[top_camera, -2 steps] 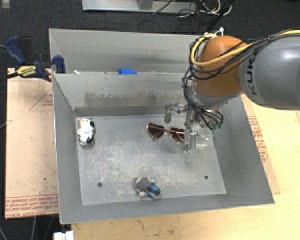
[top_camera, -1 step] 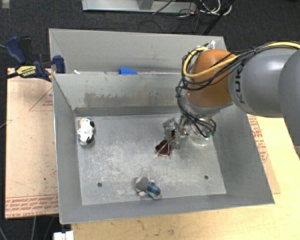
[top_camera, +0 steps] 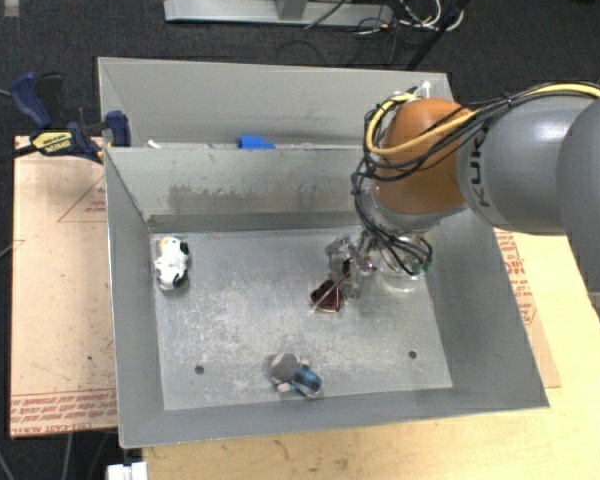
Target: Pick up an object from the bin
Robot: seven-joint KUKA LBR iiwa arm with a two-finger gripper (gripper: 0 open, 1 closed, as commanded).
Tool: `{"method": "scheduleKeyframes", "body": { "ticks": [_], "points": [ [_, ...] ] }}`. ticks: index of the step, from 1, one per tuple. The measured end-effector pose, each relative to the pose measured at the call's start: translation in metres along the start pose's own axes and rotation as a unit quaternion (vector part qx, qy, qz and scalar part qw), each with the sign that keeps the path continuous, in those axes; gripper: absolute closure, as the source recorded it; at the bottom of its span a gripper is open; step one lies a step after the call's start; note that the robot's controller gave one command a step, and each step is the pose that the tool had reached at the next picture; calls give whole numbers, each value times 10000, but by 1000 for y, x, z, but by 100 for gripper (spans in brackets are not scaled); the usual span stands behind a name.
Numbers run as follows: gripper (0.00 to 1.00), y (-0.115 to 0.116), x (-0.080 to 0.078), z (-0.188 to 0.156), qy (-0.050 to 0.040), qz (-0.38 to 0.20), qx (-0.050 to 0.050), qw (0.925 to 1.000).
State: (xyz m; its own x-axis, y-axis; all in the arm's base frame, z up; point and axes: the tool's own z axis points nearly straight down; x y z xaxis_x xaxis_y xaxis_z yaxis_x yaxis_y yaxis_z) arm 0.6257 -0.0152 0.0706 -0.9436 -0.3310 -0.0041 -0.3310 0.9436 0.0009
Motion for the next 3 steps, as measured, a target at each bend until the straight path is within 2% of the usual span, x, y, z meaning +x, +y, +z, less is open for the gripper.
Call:
{"method": "scheduleKeyframes", "body": {
  "ticks": [2,3],
  "points": [
    [100,-6,-15,0,-1,34,4,10000],
    [100,-52,-1,0,-10,28,-1,10000]
  ]
}}
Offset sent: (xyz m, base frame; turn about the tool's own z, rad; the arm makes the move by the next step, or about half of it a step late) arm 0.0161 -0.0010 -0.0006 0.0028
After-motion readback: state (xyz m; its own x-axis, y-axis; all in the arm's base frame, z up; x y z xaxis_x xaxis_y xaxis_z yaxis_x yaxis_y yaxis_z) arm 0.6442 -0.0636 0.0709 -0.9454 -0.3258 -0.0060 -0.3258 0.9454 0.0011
